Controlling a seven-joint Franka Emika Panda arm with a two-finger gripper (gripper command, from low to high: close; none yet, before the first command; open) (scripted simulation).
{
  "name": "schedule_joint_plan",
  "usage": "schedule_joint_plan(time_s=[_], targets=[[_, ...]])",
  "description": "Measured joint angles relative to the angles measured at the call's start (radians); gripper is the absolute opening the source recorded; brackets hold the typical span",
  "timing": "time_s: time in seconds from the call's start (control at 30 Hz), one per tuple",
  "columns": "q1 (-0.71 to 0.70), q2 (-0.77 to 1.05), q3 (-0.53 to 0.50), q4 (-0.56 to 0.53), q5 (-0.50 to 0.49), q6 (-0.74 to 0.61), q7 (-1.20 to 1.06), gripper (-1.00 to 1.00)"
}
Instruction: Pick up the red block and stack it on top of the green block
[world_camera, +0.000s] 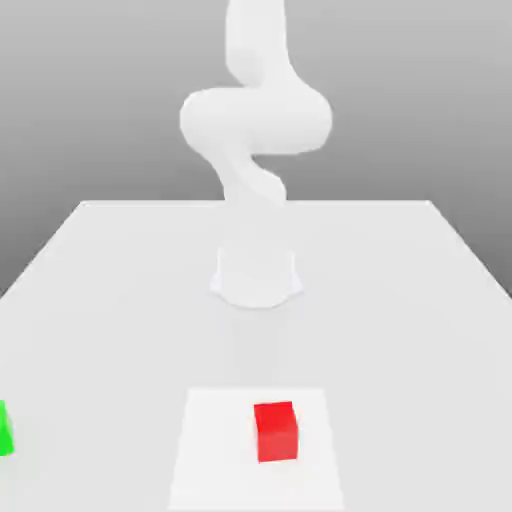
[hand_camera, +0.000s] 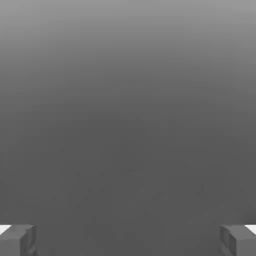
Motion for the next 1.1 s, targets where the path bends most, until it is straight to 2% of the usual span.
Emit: schedule_joint_plan(time_s=[0.67,0.87,0.9,1.1], targets=[[0.041,0.732,0.012,-0.341,0.000,0.393,-0.063,0.00],[0.043,0.950,0.009,-0.333,-0.011,0.567,-0.059,0.00],[0.043,0.979,0.008,-0.329,-0.012,0.592,-0.058,-1.00],[0.043,0.994,0.008,-0.327,-0.015,0.605,-0.055,-1.00]])
